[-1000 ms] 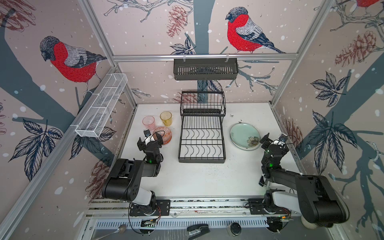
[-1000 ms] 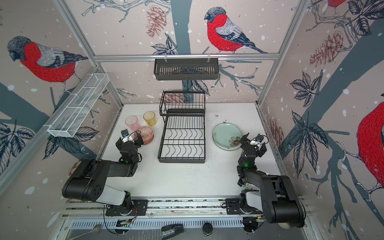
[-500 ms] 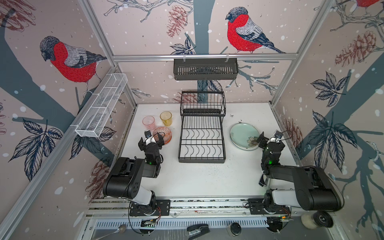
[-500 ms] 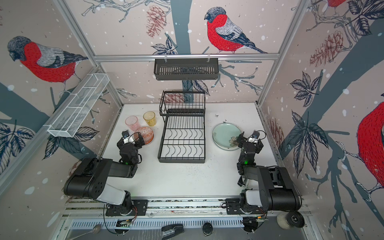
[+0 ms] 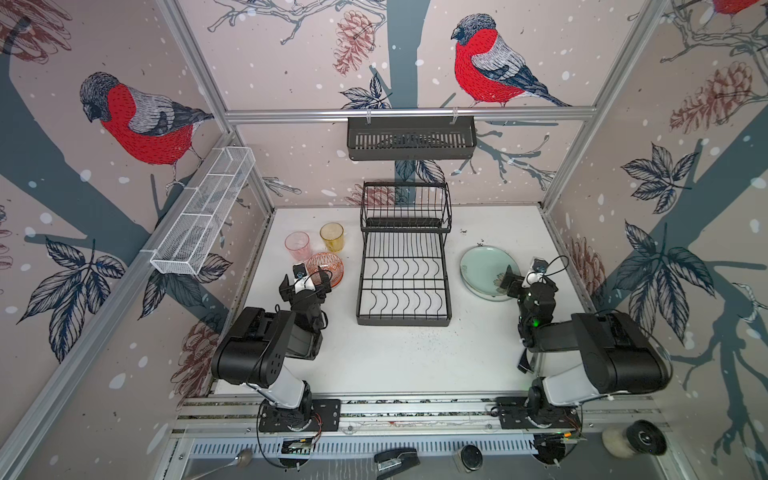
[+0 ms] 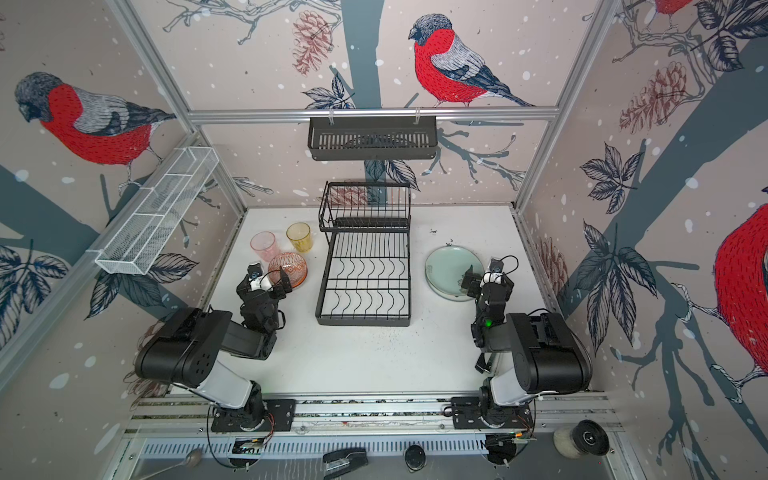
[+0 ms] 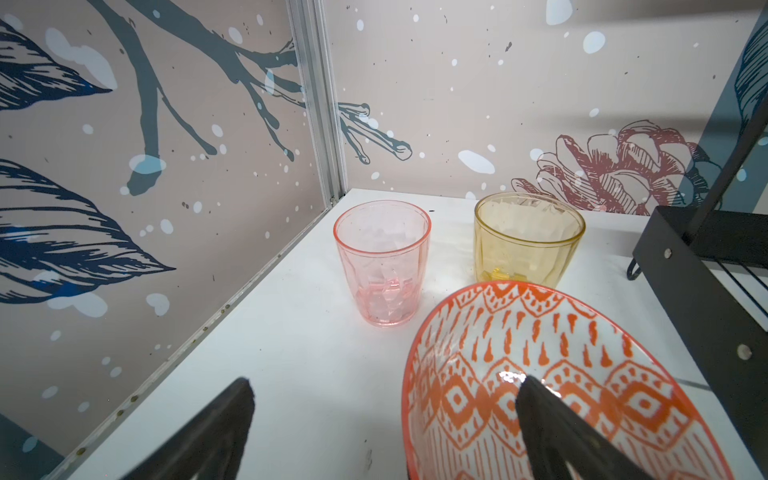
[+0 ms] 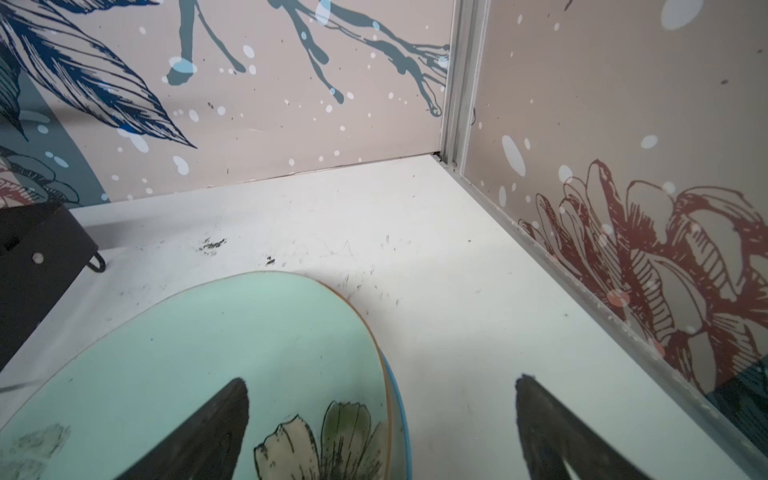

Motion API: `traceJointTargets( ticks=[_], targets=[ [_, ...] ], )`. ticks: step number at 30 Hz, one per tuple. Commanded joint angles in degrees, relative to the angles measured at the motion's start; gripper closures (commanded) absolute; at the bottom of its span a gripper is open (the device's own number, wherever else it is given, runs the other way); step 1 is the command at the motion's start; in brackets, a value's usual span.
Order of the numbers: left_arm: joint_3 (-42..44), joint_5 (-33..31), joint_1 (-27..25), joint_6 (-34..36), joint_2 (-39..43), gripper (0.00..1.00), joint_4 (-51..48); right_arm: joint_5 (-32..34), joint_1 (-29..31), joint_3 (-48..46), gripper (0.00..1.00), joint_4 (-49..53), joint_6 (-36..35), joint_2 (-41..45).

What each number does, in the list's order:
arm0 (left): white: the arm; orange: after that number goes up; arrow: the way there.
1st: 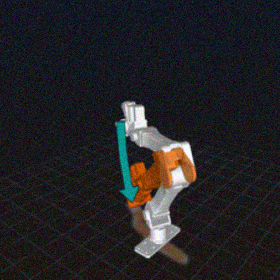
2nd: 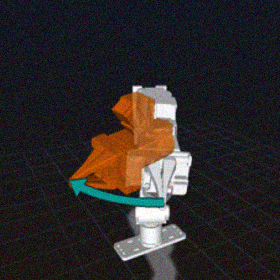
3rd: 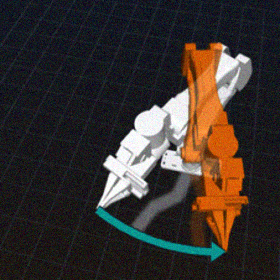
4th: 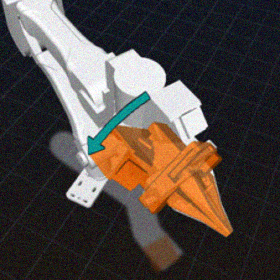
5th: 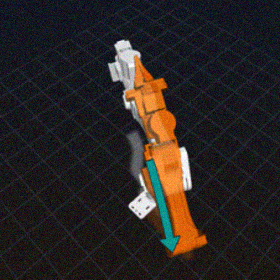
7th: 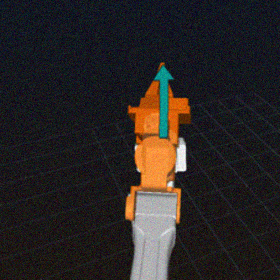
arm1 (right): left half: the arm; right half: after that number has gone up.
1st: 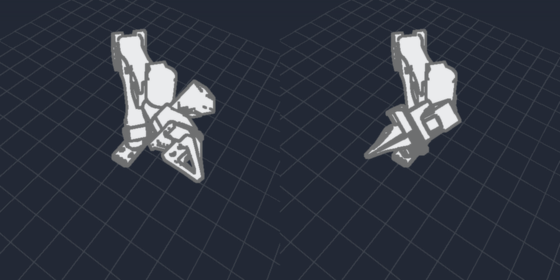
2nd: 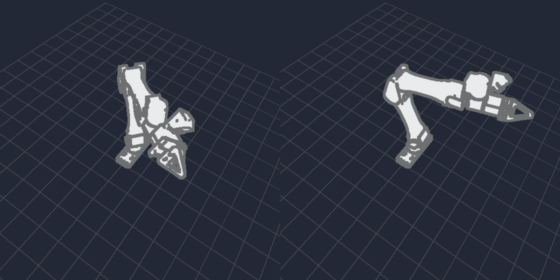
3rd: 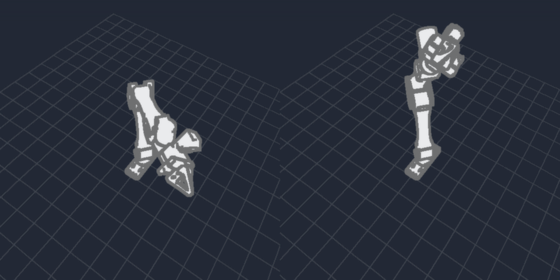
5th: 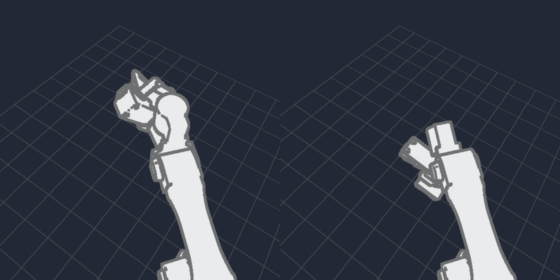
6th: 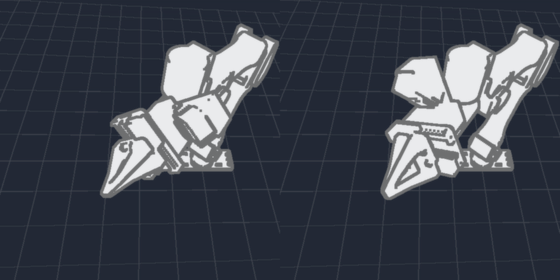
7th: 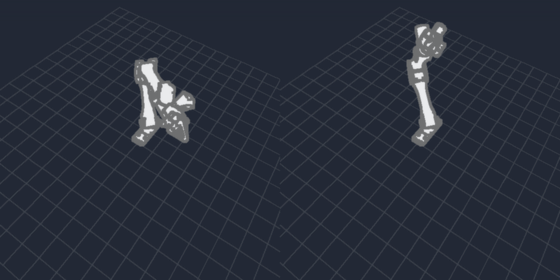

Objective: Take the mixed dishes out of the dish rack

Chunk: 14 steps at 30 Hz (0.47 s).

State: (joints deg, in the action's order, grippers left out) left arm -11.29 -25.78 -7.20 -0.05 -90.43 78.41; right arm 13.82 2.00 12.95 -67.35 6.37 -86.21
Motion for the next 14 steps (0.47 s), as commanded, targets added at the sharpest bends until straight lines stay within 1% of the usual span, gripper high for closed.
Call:
traceJointTargets(
  ticks=[1, 12, 14],
  targets=[
    [-0.16, -0.80, -0.01, 0.45, -0.02, 0.02, 2.49, -1.17, -0.07, 0.33, 0.00, -1.86, -1.18, 0.12],
    [-0.54, -0.77, -0.09, 0.45, -0.14, 0.02, 2.06, -1.17, -0.10, 0.24, 0.00, -1.69, -1.18, 0.25],
    [-0.30, -0.77, -0.09, 0.49, -0.09, 0.02, 2.27, -0.26, 0.71, -0.18, 0.00, -2.78, -2.12, 0.75]
  ],
)
